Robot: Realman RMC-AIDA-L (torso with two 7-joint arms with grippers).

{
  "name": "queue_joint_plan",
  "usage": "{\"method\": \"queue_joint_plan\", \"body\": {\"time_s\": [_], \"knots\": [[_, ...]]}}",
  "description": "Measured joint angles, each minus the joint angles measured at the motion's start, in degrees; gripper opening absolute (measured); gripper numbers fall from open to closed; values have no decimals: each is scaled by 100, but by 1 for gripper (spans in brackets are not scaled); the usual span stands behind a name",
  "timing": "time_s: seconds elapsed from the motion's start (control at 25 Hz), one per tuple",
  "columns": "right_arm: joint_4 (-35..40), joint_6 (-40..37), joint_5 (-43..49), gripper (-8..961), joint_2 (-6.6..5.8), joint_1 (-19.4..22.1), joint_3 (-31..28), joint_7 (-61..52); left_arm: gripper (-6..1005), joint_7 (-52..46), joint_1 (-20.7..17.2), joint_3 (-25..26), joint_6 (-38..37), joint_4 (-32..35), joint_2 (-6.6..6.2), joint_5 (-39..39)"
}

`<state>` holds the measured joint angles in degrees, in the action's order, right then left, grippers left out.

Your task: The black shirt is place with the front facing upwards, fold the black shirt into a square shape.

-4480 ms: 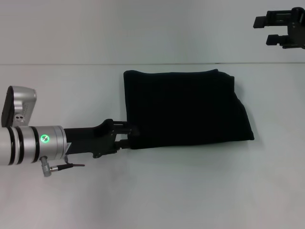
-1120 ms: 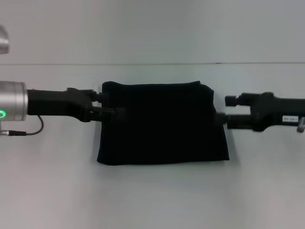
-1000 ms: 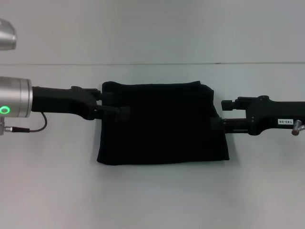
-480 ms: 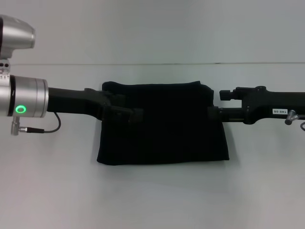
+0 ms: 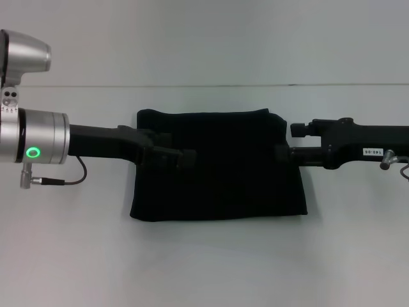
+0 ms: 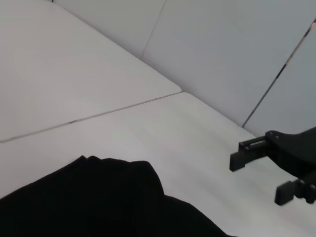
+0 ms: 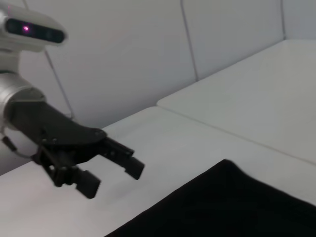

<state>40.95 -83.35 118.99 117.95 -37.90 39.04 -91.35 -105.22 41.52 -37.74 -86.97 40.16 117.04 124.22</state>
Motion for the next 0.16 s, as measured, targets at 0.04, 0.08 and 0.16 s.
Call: {"method": "queue_joint_plan", "body": {"time_s": [0.04, 0.08, 0.16], "knots": [[0, -16, 1, 790, -3, 2, 17, 0, 934, -79, 10, 0, 15, -9, 0, -1], [0, -25, 1, 790, -3, 7, 21, 0, 934, -135, 19, -5, 26, -13, 0, -2], [0, -27, 2, 790, -3, 19, 24, 0, 934, -172, 20, -18, 34, -12, -1, -3]]}}
